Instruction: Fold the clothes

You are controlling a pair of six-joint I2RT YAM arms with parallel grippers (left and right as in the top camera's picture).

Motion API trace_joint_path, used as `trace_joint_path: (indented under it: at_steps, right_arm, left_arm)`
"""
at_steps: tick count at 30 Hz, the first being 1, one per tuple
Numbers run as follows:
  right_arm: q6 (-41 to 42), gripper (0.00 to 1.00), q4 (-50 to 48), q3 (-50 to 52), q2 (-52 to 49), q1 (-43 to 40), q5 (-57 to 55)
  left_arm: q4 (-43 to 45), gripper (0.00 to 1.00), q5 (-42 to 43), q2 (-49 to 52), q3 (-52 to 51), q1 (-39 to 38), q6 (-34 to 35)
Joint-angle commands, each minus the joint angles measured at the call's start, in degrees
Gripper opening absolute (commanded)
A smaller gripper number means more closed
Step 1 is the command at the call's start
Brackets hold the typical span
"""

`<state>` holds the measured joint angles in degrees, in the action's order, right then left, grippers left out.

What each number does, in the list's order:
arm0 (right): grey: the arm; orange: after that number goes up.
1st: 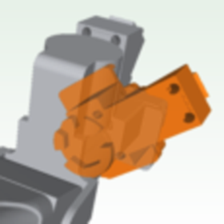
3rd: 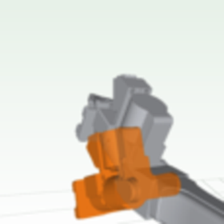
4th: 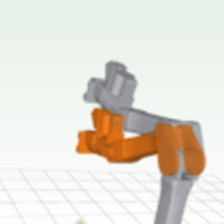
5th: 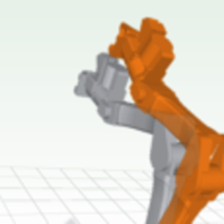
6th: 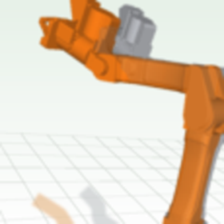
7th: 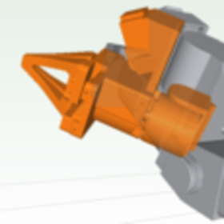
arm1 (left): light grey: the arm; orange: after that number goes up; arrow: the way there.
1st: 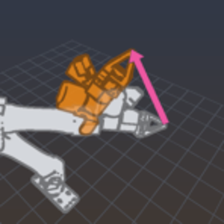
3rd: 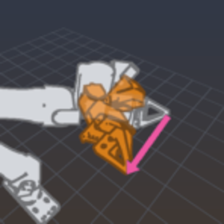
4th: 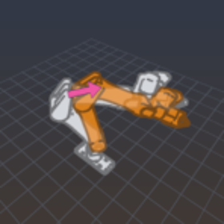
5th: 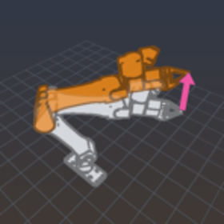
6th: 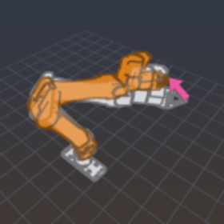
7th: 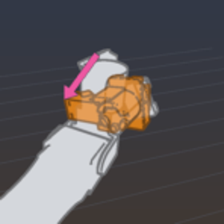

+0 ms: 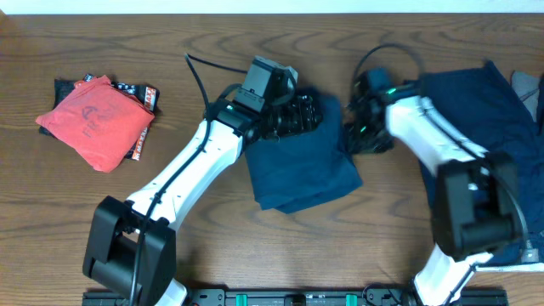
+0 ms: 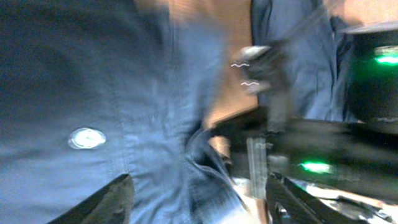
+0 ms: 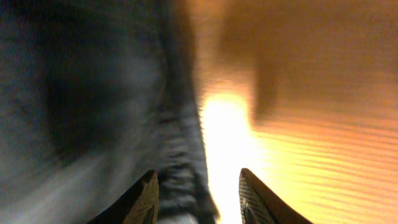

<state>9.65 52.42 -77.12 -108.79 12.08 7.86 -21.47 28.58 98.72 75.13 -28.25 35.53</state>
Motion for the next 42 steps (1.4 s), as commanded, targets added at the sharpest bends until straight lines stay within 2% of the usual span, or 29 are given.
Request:
trace_joint_path:
  at_steps: [1, 4, 7, 9, 13, 23, 28, 29, 30, 32, 34, 38, 42]
  right_arm:
    - [0.52, 0.41, 3.04, -6.38, 8.41, -2.73, -1.01]
    - [0.52, 0.41, 5.27, -7.52, 12.76, -3.04, 0.83]
    - [-2.03, 0.41, 7.67, -7.52, 15.23, -1.4, 9.16]
    - [-3.93, 0.41, 9.49, -7.5, 15.28, 0.72, 13.88]
    - [-3.26, 0.42, 11.19, -5.27, 13.81, 6.23, 14.21]
    - [3.65, 0.42, 3.98, 9.18, 9.4, 11.41, 14.23]
    - [3.67, 0.42, -2.32, 16.57, 8.33, 11.08, 13.51]
    - [4.07, 0.42, -3.89, 17.81, 8.31, 10.99, 12.83]
    - [4.92, 0.45, -5.62, 18.99, 8.31, 10.84, 11.3]
    - [7.17, 0.5, -8.33, 20.44, 8.28, 10.62, 6.34]
    - [8.57, 0.51, -11.32, 21.31, 8.28, 10.14, 0.39]
    - [7.89, 0.52, -20.39, 21.46, 8.26, 8.44, -10.56]
    - [1.44, 0.52, -30.93, 21.4, 8.28, 6.71, -10.71]
  left_arm:
    - [1.44, 0.73, -6.91, 0.22, 0.96, 3.13, -2.49]
    - [2.8, 0.74, -14.1, 0.5, 0.96, 5.97, -2.54]
    - [4.48, 0.74, -19.08, 1.7, 0.96, 7.87, -4.09]
    - [5.81, 0.74, -19.12, 3.1, 0.96, 8.7, -5.55]
    - [7.43, 0.74, -19.19, 7.1, 0.96, 9.22, -7.56]
    - [4.98, 0.74, -19.23, 16.31, 0.96, 9.33, -8.13]
    - [-2.82, 0.73, -19.28, 17.35, 0.96, 10.12, -8.96]
    - [-5.03, 0.69, -19.21, 17.35, 0.96, 10.21, -8.94]
    - [-7.43, 0.66, -19.21, 17.35, 0.96, 10.25, -8.94]
    - [-13.25, 0.65, -19.19, 17.35, 0.96, 10.23, -8.94]
    - [-19.98, 0.61, -18.78, 17.35, 0.96, 10.01, -8.87]
    - [-32.63, 0.6, -13.88, 17.35, 0.96, 9.4, -8.68]
    - [-42.12, 0.59, -6.14, 17.22, 0.96, 8.55, -8.74]
